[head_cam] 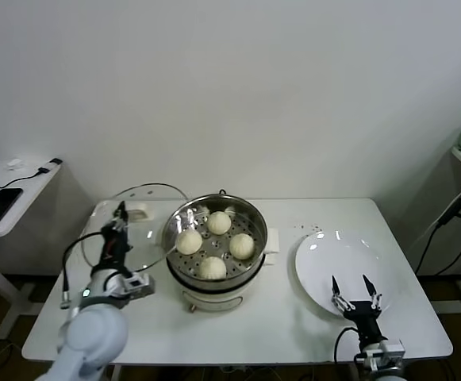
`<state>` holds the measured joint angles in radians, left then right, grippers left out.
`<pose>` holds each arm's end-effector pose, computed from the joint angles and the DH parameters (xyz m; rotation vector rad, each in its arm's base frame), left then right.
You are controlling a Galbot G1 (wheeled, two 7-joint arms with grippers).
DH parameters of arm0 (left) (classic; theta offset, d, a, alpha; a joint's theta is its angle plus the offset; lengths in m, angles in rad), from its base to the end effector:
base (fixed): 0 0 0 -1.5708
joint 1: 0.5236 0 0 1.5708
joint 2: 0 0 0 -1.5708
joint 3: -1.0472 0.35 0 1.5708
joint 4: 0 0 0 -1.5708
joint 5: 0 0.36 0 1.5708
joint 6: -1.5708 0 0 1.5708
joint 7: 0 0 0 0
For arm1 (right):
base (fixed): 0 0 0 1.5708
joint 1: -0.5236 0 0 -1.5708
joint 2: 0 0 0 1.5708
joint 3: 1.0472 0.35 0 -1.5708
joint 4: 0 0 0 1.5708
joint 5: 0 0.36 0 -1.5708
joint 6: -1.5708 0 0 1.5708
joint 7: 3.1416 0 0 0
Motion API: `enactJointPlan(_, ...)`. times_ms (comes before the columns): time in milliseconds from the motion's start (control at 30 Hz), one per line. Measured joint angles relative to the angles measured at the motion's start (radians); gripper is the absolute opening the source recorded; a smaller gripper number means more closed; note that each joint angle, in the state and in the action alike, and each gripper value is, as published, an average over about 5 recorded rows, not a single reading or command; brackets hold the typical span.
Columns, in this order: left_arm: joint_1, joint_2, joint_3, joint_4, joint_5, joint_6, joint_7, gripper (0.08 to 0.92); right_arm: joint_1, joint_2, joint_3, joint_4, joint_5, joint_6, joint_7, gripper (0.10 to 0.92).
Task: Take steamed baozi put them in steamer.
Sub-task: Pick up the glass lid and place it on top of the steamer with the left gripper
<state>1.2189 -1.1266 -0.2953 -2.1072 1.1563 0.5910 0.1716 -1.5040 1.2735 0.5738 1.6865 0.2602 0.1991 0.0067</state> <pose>0.2662 0.0081 -0.2289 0.1933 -2.2983 -1.9893 0.1928 -0.1075 -0.4175 -0.0141 -3.0083 0.0656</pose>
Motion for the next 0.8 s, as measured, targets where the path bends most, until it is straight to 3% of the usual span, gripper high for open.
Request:
enactJointPlan(400,-0.125,-0.144,0.248,0.042,0.191,0.127,0.094,0.133,-0.006,-0.008,0.011,-0.015,0.012,0.042,0.003,0.823)
enactJointPlan(800,-0.173,-0.293,0.364,0.157,0.357,0.146,0.112,0.133,-0.002,-0.010,0.017,-0.032,0.031,0.083,0.018,0.823)
